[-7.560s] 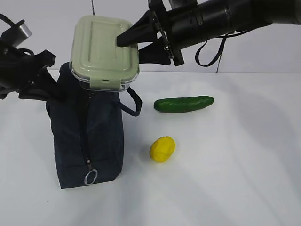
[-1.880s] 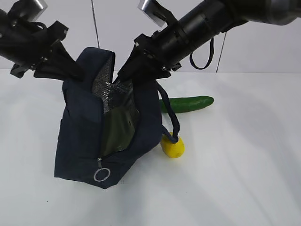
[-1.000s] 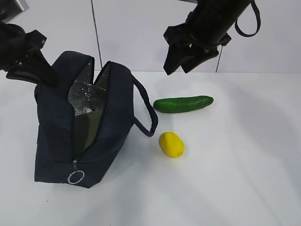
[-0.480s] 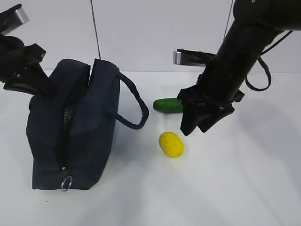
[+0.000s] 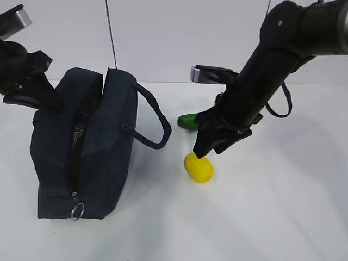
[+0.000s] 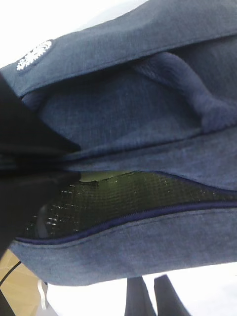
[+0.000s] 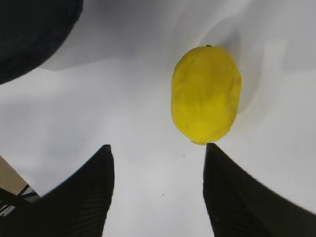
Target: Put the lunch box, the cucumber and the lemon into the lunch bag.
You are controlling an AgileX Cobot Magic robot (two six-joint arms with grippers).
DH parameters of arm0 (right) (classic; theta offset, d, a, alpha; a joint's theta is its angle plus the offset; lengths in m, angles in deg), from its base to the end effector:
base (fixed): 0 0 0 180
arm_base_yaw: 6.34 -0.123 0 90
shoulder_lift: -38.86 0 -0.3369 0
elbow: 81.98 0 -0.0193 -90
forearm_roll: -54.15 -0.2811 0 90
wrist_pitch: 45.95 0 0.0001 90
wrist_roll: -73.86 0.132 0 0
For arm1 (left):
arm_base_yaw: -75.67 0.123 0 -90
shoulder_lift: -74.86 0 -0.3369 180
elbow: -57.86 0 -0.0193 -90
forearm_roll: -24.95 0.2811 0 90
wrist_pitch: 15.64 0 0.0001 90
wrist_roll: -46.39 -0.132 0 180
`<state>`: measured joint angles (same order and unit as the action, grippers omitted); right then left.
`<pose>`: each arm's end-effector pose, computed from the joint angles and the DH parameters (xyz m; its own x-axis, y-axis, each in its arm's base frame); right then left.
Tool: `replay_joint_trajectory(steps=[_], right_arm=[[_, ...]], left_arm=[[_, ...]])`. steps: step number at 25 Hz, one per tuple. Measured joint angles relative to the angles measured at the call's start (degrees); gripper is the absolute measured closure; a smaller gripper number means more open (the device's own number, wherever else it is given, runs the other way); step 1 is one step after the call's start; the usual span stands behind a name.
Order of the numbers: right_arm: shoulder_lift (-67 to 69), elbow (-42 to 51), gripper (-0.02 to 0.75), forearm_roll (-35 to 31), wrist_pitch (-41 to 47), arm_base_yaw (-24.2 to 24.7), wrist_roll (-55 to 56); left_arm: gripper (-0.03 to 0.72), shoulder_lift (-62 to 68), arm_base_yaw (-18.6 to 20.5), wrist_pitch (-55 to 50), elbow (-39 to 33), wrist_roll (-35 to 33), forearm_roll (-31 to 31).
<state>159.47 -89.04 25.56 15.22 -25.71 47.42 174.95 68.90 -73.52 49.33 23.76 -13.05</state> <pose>0.4105 0.2030 0.1998 -0.8405 -0.4909 -0.2295 -0.5417 0.7518 0.3758 0.3592 -0.1120 0.2773 -0.9332 0.1119 -0.3414 0.2782 0.8263 -0.4898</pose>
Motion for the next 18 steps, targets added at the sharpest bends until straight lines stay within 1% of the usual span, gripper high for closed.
replay_joint_trajectory(steps=[5, 12, 14, 18], right_arm=[[3.63, 0.0, 0.265, -0.76, -1.83, 0.0, -2.46], [7.09, 0.0, 0.258, -2.53, -3.51, 0.0, -7.8], [7.21, -0.33, 0.238, -2.54, -4.98, 0.0, -8.44], [7.21, -0.76, 0.171, -2.91, -8.48, 0.0, -8.55]], left_arm=[[0.68, 0.0, 0.0, 0.0, 0.0, 0.0, 0.0], [0.68, 0.0, 0.0, -0.1, 0.0, 0.0, -0.34], [0.68, 0.0, 0.0, -0.2, 0.0, 0.0, -0.34], [0.68, 0.0, 0.0, -0.2, 0.0, 0.0, -0.34]])
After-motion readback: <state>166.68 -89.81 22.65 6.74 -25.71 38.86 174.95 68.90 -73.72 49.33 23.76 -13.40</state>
